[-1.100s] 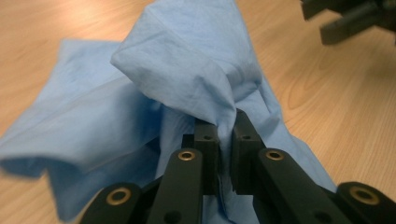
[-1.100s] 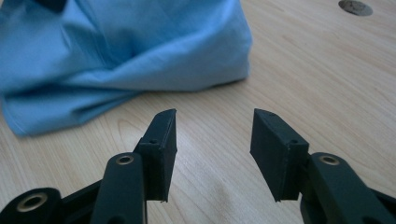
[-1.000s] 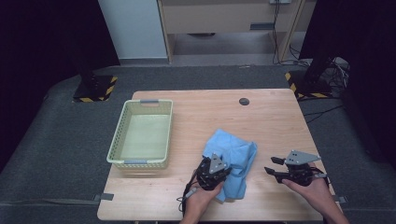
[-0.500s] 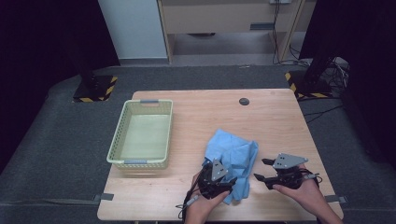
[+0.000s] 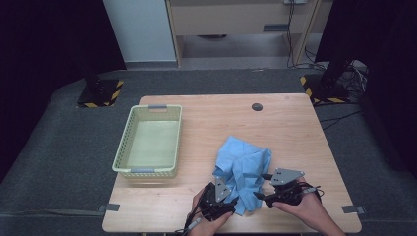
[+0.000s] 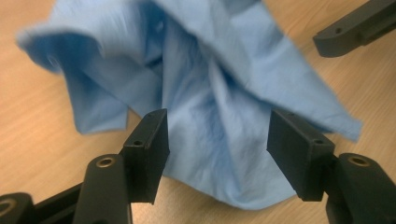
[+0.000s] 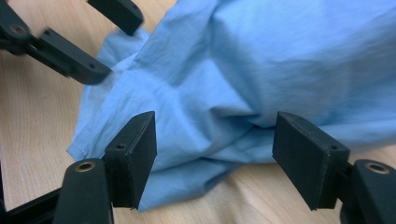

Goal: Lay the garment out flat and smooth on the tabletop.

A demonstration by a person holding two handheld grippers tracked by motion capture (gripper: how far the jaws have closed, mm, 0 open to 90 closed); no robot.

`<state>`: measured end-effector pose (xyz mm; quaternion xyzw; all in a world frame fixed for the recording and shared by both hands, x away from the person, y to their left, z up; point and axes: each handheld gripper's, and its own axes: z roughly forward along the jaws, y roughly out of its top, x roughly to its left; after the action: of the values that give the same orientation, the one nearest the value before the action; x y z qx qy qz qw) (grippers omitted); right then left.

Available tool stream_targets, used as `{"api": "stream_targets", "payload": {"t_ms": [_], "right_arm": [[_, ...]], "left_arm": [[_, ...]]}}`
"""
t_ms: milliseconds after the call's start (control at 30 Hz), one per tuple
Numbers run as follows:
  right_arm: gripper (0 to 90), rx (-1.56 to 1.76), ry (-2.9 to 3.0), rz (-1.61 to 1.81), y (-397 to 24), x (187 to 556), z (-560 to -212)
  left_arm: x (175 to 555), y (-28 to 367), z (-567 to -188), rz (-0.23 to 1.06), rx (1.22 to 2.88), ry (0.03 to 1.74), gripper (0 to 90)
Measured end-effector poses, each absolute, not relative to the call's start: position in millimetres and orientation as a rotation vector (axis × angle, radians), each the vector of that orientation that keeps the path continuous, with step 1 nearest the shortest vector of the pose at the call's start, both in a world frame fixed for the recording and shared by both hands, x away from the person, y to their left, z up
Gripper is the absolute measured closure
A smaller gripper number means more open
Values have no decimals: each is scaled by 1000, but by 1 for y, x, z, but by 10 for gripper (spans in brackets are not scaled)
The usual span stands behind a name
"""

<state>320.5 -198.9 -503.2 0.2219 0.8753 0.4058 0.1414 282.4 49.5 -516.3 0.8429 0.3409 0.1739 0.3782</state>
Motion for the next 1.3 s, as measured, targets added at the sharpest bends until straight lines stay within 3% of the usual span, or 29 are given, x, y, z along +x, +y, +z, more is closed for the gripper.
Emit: {"api": "stream_targets", "payload": {"t_ms": [100,200,367,433,500,567,700,1300], "right_arm": [[328,655,2542,1157,-193,322,-508],[417,662,2559,1145,-189,325,-513],[674,661,2573,1134,-182,327,-518],[811,667,2556,1136,-182,327,-517],[891,697,2540,1161,-185,328,-515],[900,712,2527,1174,-189,328,-512],[900,729,2508,1164,-196,329,-509],[900,988,2394,1123,-252,350,-506]], "left_arm": [[284,46,-522,452,2161,883,362],[286,42,-526,446,2175,875,363],[287,37,-528,462,2201,844,553],[288,37,-527,474,2201,836,671],[288,39,-527,476,2191,844,773],[289,39,-525,468,2185,847,844],[288,42,-522,470,2168,853,885],[293,61,-515,496,2088,927,894]]}}
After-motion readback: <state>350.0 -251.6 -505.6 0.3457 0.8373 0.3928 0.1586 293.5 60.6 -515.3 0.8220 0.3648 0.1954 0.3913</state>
